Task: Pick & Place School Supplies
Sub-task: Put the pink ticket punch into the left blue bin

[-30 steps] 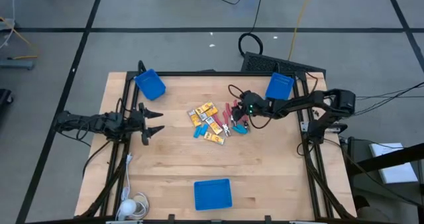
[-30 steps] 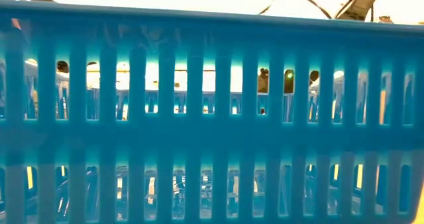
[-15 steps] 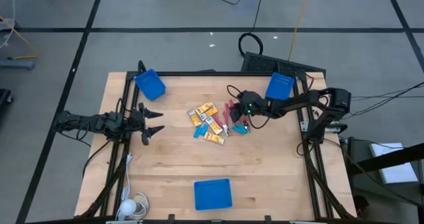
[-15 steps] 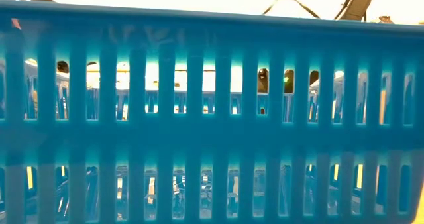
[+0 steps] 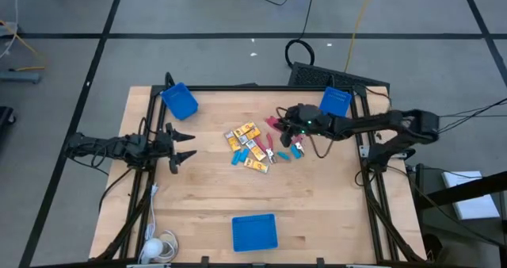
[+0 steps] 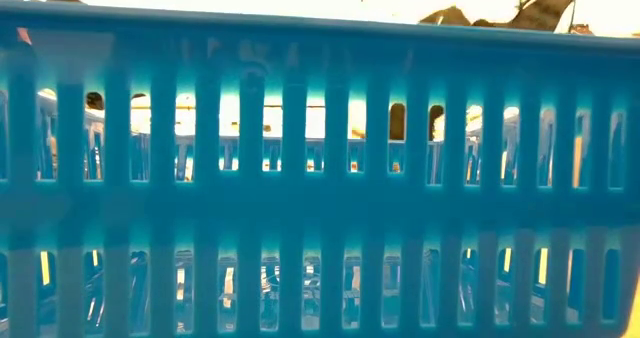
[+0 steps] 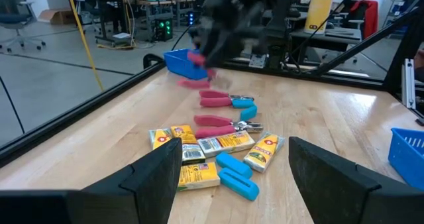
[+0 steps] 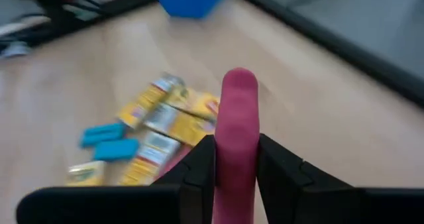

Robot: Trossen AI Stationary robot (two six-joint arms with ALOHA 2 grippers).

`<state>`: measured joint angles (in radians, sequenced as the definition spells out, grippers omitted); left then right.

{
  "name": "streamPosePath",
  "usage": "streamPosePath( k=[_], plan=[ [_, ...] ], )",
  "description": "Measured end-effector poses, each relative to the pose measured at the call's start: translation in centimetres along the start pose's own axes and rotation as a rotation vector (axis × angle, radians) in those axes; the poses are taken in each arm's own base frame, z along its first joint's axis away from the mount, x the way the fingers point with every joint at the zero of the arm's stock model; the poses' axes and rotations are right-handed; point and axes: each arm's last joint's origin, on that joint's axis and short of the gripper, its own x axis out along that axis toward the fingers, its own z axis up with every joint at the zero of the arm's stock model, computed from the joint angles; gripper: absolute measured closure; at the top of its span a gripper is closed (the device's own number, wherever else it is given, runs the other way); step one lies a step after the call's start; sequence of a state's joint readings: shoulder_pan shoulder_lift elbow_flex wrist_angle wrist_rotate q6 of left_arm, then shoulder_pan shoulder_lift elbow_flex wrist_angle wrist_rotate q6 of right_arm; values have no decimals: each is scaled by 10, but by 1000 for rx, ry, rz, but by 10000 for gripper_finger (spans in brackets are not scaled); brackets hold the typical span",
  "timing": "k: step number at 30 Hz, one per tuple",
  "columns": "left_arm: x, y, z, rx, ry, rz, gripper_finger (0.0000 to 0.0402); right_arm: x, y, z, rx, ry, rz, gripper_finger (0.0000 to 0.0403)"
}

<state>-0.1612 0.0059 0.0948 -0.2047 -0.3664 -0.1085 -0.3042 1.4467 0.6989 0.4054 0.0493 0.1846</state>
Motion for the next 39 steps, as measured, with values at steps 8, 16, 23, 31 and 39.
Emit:
streamPosePath(
  k=[8,16,23,31,39],
  plan=[
    [0,0,0,0,1,0,121,-49,37,31,-178,-252,149,329],
    [-1,0,12,57,-116,18,121,-66,48,26,-270,-408,203,329],
    [-4,0,27,-9,-269,14,121,-72,53,31,-328,-507,347,329],
    [11,-4,20,-122,-357,14,121,-67,57,31,-315,-560,445,329],
    [40,-8,25,-54,-382,50,121,-59,58,29,-308,-614,451,329]
  ],
)
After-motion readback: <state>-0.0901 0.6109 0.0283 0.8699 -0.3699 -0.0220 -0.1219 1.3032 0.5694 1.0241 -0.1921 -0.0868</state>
